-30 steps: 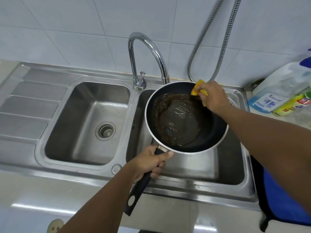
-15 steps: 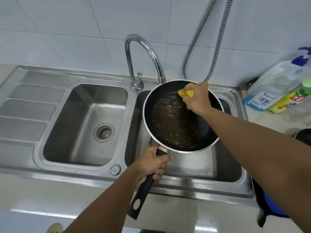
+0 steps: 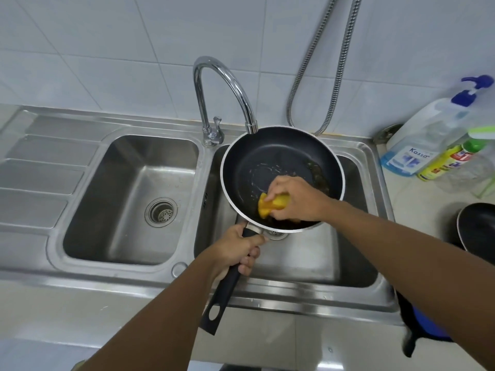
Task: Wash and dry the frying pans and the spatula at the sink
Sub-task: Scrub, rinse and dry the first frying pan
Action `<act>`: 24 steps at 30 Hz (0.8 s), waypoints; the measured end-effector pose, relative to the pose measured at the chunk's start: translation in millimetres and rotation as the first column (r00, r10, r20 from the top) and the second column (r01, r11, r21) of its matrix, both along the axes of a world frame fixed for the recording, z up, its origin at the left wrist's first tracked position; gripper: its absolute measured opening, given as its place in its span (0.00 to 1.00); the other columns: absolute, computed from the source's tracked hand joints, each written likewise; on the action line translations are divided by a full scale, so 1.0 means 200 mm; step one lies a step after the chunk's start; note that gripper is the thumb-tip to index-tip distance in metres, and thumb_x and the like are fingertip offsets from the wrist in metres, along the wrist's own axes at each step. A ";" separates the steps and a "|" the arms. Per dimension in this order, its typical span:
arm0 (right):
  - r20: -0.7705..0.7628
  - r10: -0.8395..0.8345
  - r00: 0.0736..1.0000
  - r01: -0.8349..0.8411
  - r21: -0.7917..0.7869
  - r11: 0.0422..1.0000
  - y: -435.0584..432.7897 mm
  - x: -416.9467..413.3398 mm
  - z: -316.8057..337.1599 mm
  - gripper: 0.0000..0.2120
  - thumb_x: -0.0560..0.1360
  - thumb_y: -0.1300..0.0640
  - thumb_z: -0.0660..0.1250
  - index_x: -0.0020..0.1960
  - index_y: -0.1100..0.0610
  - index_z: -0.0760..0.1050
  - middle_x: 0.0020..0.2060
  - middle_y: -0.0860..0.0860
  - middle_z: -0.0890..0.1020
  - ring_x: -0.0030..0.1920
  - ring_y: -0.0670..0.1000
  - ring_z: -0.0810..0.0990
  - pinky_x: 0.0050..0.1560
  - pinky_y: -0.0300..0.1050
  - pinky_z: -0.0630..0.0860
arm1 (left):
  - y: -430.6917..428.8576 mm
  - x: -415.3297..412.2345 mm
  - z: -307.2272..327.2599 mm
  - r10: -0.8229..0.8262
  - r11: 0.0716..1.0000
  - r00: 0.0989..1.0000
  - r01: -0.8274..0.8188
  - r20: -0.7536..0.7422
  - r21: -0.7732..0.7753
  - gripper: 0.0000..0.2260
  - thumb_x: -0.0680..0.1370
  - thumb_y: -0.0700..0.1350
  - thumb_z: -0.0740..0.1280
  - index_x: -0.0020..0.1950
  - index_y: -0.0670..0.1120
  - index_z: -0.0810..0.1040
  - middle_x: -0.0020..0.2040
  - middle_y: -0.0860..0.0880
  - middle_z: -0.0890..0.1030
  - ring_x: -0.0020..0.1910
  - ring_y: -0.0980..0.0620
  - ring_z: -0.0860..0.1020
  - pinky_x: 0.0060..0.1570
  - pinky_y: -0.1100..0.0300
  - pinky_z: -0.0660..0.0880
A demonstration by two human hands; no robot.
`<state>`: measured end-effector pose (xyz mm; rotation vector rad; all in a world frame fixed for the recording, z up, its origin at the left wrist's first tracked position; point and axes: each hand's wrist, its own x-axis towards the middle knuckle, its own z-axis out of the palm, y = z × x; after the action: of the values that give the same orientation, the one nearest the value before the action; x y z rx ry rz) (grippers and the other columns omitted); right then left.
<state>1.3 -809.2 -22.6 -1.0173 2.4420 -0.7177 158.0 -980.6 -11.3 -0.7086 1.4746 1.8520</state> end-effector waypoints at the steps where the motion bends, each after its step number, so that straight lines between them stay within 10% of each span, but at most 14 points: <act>1: -0.002 -0.025 1.000 0.025 0.039 0.999 0.05 -0.02 0.01 0.15 0.64 0.53 0.79 0.50 0.50 0.85 0.53 0.45 0.79 0.55 0.48 0.76 0.64 0.46 0.68 | -0.02 -0.01 0.00 0.006 1.000 1.000 -0.006 0.003 -0.003 0.10 0.82 0.41 0.68 0.61 0.45 0.71 0.30 0.50 0.68 0.23 0.56 0.62 0.20 0.65 0.61; 7: -0.405 -0.091 0.910 0.250 0.361 0.898 0.15 -0.22 0.09 0.17 0.71 0.49 0.72 0.60 0.47 0.81 0.59 0.51 0.77 0.60 0.56 0.71 0.61 0.55 0.66 | -0.06 -0.01 0.04 -0.021 1.000 1.000 0.021 0.011 -0.019 0.09 0.82 0.44 0.69 0.59 0.45 0.73 0.29 0.49 0.68 0.22 0.56 0.62 0.21 0.65 0.61; 14: -0.297 -0.423 0.856 0.464 0.080 0.882 -0.08 -0.35 0.06 0.21 0.80 0.52 0.69 0.72 0.51 0.75 0.69 0.55 0.67 0.67 0.59 0.68 0.71 0.57 0.68 | -0.02 0.00 0.05 -0.031 0.999 0.998 0.032 0.050 -0.015 0.11 0.84 0.49 0.60 0.61 0.44 0.71 0.30 0.48 0.69 0.22 0.54 0.62 0.21 0.65 0.62; 18: -0.247 -0.275 0.929 0.297 0.059 0.953 -0.26 -0.27 0.04 0.24 0.78 0.47 0.70 0.71 0.52 0.76 0.71 0.53 0.66 0.70 0.58 0.67 0.73 0.59 0.65 | -0.01 0.00 0.03 -0.016 0.999 0.994 0.012 0.110 0.041 0.15 0.85 0.54 0.56 0.47 0.45 0.71 0.28 0.49 0.69 0.21 0.55 0.62 0.20 0.65 0.61; 24: -0.170 0.086 0.982 -0.070 0.096 0.993 -0.31 -0.01 0.02 0.20 0.77 0.48 0.69 0.69 0.44 0.77 0.71 0.38 0.74 0.62 0.48 0.71 0.68 0.54 0.66 | -0.01 -0.02 0.00 0.065 0.995 0.996 -0.069 0.056 0.072 0.05 0.86 0.48 0.59 0.59 0.47 0.69 0.30 0.48 0.69 0.22 0.54 0.61 0.21 0.65 0.59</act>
<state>-0.8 -870.9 -19.0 -1.1780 2.5390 -0.5077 154.2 -982.3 -10.8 -0.7745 1.3566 1.9120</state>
